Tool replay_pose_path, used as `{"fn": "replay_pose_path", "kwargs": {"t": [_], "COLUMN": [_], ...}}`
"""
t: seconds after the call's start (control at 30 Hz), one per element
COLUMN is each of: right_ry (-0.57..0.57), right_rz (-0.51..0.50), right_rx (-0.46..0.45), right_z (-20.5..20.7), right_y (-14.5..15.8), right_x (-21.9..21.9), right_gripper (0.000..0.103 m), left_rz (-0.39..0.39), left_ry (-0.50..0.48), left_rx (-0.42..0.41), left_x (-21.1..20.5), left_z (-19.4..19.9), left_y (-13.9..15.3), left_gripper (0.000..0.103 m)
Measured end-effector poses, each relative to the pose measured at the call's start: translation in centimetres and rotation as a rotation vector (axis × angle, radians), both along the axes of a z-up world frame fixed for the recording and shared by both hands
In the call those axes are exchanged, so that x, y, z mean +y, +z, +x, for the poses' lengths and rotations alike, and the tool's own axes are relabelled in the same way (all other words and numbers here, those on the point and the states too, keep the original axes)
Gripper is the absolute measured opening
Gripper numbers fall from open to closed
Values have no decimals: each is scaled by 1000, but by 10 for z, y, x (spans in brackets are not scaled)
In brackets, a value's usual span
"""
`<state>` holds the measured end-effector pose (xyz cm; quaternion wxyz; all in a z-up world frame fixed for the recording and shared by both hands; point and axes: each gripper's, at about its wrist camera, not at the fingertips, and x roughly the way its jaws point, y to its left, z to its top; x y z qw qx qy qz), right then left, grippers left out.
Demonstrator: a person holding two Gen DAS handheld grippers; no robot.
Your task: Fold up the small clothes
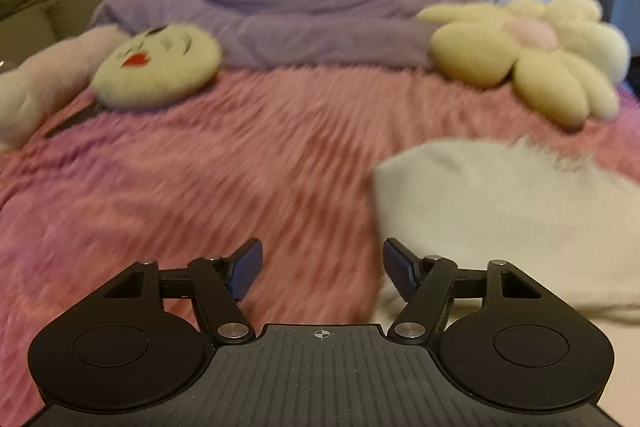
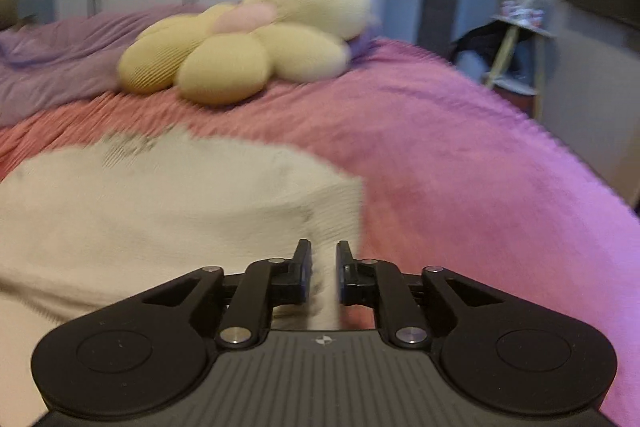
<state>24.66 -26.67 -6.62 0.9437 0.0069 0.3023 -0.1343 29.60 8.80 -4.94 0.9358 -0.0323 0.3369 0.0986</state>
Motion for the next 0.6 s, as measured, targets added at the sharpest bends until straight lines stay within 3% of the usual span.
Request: {"fn": "replay_pose_path", "kwargs": {"t": [0.1, 0.23, 0.33, 0.6], "right_ry": [96, 295, 300, 268], "right_rz": [22, -25, -63, -100], "right_rx": [-44, 26, 157, 144], "right_z": [4, 23, 36, 11], "right_y": [10, -4, -28, -30], "right_x": [19, 60, 62, 38], "right_gripper": [16, 16, 16, 17], "left_rz": [27, 46, 81, 21], "left_ry": [-58, -91, -127, -106], "left_rx": [27, 134, 105, 115], "left_x": [-24, -42, -43, -34], "left_z": [22, 47, 39, 32], "left_y": [-7, -38, -44, -49], "left_gripper": [80, 80, 80, 84]}}
